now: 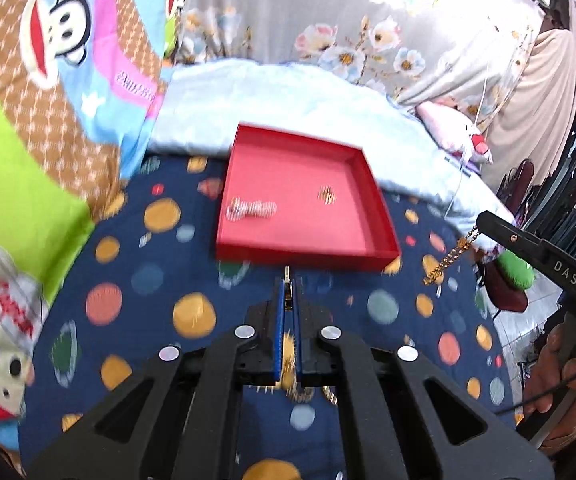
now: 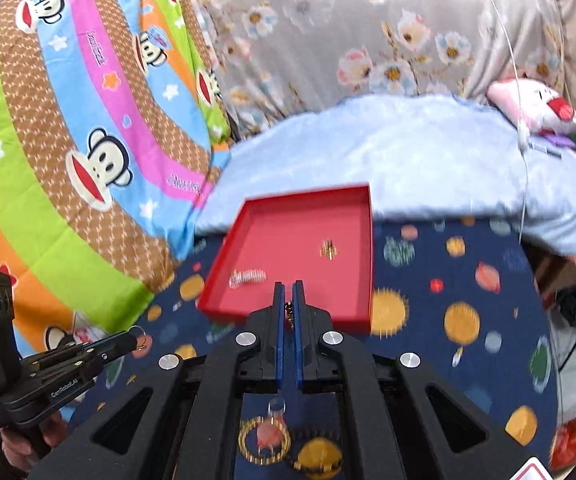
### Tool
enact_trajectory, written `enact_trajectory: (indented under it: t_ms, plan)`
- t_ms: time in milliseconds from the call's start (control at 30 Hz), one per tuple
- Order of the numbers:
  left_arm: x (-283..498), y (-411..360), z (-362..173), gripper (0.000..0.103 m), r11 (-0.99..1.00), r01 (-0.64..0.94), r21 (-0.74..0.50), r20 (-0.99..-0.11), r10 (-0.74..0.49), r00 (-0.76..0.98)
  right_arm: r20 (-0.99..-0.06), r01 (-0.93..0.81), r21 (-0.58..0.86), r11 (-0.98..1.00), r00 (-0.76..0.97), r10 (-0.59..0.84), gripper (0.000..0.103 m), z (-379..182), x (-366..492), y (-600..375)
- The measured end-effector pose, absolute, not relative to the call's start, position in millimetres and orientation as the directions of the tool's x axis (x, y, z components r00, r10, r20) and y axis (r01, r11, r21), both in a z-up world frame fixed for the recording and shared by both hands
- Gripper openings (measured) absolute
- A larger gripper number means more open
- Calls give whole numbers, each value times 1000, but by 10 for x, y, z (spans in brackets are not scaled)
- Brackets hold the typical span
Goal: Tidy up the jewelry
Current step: 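Carry both gold pieces over the red tray and open both tools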
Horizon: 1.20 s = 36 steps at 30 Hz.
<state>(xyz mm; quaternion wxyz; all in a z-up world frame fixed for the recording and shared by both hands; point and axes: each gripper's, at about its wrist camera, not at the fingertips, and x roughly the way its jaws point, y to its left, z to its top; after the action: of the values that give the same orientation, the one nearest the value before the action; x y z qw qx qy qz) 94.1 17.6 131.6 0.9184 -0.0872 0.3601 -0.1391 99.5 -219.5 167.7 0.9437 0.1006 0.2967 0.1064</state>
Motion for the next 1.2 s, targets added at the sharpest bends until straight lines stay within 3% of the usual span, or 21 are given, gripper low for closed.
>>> enact_trajectory:
  t_ms: [433,1200]
  plan:
    - [1759,-157,1605,3,950,242,-195,-591,-311,744,-529,-141,256,956,808,261,3,1806,1832,-2207]
    - [2574,-296,956,3,953,219,-211,-704,-303,642,-667,-66,285,956,702,248,3,997,2504,-2265]
